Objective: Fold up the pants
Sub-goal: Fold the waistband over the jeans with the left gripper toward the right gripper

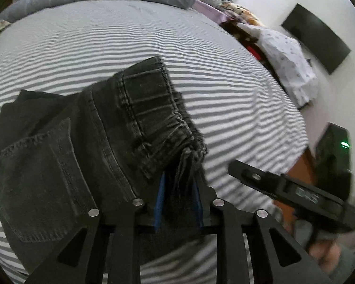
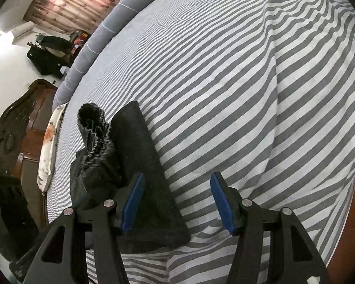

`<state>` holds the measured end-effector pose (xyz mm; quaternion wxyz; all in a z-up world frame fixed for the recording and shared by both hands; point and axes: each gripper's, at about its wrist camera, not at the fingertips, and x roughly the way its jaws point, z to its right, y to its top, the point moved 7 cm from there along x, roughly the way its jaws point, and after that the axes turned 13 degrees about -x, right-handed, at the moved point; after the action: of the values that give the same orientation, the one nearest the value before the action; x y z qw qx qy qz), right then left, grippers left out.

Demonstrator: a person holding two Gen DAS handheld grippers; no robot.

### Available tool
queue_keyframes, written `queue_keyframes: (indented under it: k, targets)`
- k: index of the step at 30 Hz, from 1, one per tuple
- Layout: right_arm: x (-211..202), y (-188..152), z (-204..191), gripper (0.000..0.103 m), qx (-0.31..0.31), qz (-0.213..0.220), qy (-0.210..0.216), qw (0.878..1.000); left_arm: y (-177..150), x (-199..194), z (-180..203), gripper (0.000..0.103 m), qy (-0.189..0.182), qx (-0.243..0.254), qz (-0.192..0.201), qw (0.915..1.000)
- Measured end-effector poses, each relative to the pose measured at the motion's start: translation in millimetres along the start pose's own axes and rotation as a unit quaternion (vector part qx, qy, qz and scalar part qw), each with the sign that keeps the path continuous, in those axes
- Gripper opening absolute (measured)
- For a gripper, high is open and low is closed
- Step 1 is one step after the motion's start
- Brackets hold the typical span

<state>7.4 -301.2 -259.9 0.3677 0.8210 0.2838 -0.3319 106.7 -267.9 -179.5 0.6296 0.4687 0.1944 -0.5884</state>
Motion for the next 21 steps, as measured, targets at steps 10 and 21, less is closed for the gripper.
queue_keyframes:
  k: [10, 21]
  targets:
    - [-10.9, 7.6, -25.6, 0.056, -0.056, 0.010, -0.018, 0.998, -7.4, -64.6, -46.1, 0.027, 0.067, 0.026, 0.049, 0.9962]
    - [32.9, 22.2, -97.9, 0.043, -0.175, -0.062, -0.030, 0.982, -9.0, -87.6, -166.6, 0.029, 0.180, -0.067, 0.070, 0.9789]
